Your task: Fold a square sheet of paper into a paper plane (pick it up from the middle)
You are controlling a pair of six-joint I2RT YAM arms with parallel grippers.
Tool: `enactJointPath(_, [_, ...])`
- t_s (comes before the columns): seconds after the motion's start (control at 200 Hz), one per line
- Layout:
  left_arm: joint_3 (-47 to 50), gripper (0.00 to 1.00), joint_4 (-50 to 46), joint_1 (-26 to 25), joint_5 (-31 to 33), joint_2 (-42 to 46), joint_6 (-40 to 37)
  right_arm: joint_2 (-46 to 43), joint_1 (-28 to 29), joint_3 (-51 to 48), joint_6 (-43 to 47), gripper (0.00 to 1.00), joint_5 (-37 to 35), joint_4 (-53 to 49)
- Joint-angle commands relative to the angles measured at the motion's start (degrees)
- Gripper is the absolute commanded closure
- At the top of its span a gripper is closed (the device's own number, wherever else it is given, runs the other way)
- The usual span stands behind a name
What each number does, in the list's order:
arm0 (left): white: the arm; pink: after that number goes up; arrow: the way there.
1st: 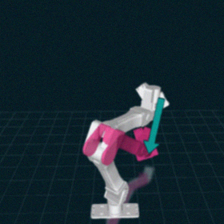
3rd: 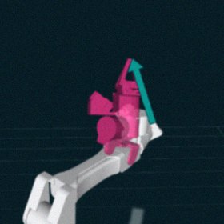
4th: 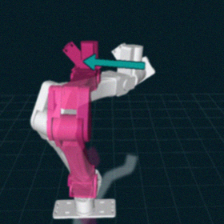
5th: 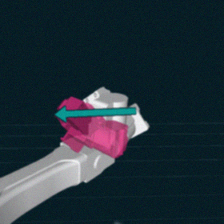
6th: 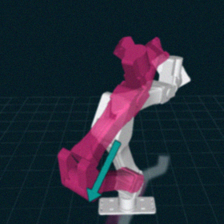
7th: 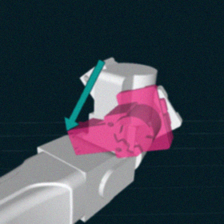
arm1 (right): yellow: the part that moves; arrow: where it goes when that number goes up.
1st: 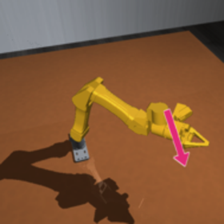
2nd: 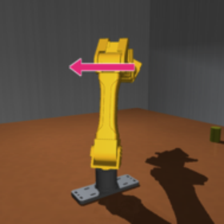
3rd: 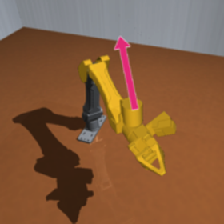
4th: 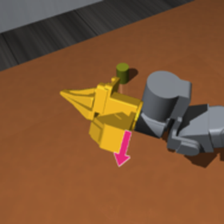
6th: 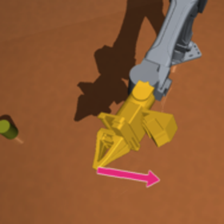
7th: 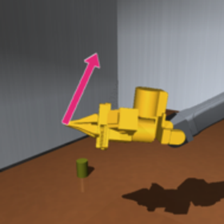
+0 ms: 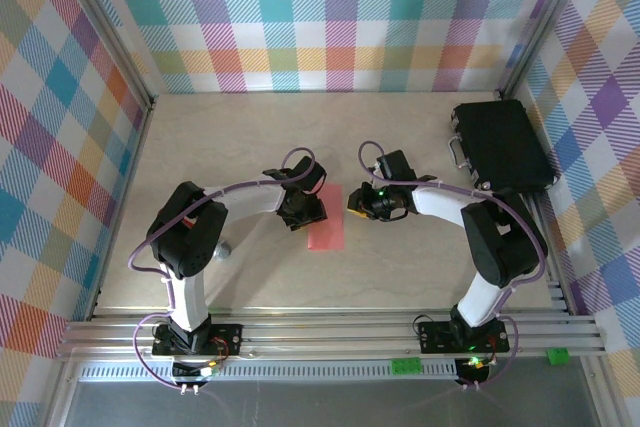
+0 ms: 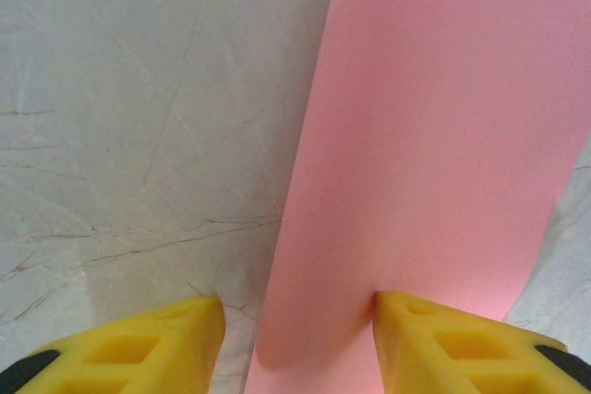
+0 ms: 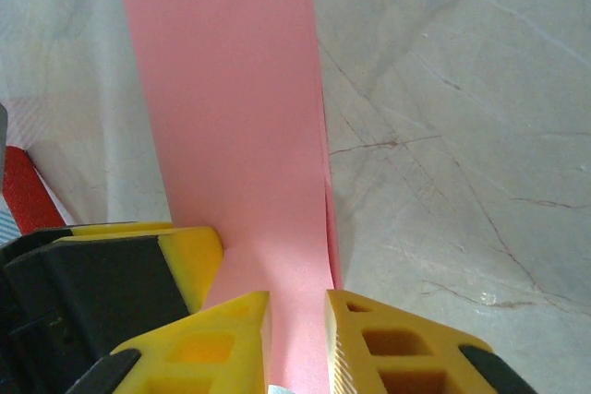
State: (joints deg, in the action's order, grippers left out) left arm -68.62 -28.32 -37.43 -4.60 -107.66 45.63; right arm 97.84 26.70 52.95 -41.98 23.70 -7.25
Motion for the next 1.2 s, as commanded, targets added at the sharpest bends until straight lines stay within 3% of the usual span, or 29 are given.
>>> enactJointPath(0.0, [0.3, 0.51, -1.9, 0.7, 5.4, -2.0, 0.6, 1.0, -0.1, 0.7, 0.3, 0.76, 1.5, 0.9])
enactJointPath(0.69, [0.2, 0.5, -2.1, 0.8, 2.8, -3.9, -1.2, 1.7, 0.0, 1.0, -0.4, 0.77, 2.1, 1.9])
enactJointPath(1.195, [0.3, 0.54, -1.0, 0.7, 1.3, -4.1, -2.8, 4.3, -0.1, 2.2, -1.1, 0.83, 6.9, 4.0])
